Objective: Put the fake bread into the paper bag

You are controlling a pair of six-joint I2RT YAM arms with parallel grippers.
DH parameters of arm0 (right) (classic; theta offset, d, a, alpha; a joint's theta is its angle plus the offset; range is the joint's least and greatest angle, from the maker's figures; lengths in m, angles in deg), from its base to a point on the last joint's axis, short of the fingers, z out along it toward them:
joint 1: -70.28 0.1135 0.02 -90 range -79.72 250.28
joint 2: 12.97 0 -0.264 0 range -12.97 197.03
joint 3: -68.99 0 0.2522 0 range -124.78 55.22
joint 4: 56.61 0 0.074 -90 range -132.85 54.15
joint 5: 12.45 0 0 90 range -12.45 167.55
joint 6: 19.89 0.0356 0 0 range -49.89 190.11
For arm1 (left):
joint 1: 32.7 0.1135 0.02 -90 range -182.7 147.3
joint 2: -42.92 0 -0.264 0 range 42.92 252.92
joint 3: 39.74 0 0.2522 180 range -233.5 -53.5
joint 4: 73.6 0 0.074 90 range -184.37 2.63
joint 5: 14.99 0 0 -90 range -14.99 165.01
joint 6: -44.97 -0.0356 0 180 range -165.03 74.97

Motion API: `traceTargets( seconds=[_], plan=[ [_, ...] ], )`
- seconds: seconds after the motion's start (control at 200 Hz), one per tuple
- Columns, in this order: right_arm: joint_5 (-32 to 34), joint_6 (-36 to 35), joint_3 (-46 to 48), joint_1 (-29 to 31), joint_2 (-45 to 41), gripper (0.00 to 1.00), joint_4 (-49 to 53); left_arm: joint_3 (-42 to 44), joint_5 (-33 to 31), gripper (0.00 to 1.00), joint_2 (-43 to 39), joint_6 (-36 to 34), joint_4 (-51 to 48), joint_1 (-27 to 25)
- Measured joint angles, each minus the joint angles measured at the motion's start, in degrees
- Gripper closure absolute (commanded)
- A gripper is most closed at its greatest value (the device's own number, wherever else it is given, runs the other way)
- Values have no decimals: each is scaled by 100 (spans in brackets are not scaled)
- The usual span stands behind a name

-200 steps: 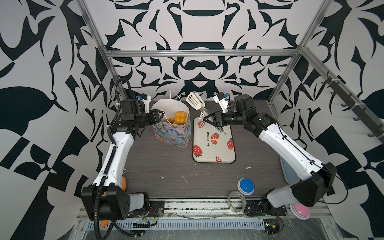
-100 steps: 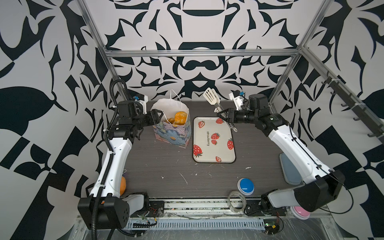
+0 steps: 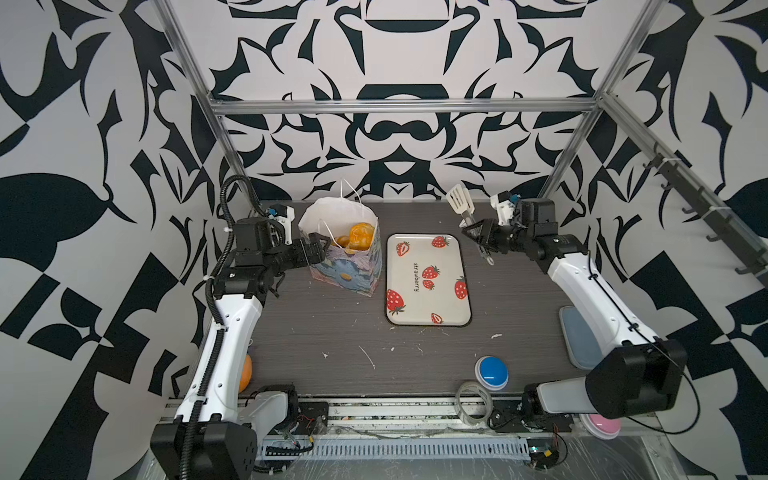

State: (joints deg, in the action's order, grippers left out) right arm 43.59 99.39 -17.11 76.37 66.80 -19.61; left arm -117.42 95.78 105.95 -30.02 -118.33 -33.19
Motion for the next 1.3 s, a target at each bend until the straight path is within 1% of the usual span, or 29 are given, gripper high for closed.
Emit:
traceTargets(
  seconds=[0.315,0.455,0.63,0.76,0.985,1.3],
  plan=[
    [678,9,76,-162,118,65,149,542,-203,1,-173,90,-55,0],
    [1027,-11,313,-162,229,64,195,780,-466,1,-271,227,-55,0],
    [1471,-74,601,-162,407,65,299,962,-909,1,-251,553,-26,0],
    [1722,-87,901,-164,435,65,291,1128,-977,1,-219,769,120,0],
    [2074,-118,1281,-164,479,65,282,1617,-1126,1,-227,992,435,0],
    [2236,-140,1502,-164,772,65,138,2037,-1427,1,-520,975,809,0]
  ],
)
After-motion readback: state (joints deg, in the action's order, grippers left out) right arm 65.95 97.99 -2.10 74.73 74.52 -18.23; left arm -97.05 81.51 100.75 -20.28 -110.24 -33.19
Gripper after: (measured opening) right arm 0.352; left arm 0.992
